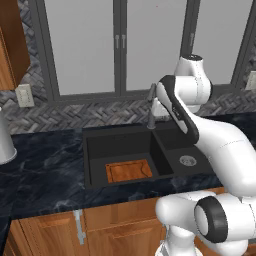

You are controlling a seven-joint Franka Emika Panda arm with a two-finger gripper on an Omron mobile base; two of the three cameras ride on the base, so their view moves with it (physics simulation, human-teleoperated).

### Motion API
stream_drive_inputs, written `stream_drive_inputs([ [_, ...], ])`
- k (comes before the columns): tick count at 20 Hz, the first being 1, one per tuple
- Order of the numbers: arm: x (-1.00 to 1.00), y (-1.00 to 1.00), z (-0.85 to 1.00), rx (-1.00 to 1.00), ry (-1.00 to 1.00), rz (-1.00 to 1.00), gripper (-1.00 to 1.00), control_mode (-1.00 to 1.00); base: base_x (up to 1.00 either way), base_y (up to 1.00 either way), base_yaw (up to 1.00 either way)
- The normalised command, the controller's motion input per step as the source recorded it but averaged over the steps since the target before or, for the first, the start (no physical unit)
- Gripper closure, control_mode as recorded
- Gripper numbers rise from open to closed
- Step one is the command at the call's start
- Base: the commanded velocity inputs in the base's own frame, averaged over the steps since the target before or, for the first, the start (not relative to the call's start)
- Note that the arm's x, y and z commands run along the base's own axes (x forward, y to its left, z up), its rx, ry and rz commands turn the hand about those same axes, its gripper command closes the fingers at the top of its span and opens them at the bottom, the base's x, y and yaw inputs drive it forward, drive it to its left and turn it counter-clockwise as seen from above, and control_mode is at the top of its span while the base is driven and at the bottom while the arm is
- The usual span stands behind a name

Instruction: Turn on the sink faucet with hot water and rinse the cutting board for ten seconds, then turn off the faucet. Push the cutting board to reach the water if necessary.

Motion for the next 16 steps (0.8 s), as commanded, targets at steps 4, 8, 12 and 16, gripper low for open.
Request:
stream_drive_inputs([
  [4,-0.19,-0.07,-0.02,0.00,-0.08,0.00,-1.00,-1.00,0.00,0.00,0.00],
  [8,-0.34,-0.46,0.00,0.00,-0.18,0.02,-1.00,-1.00,0.00,0.00,0.00],
  [12,-0.21,-0.63,-0.02,0.00,-0.23,0.00,-1.00,-1.00,0.00,0.00,0.00],
  [16,-0.01,-0.59,-0.05,0.00,-0.26,0.01,-1.00,-1.00,0.00,0.00,0.00],
])
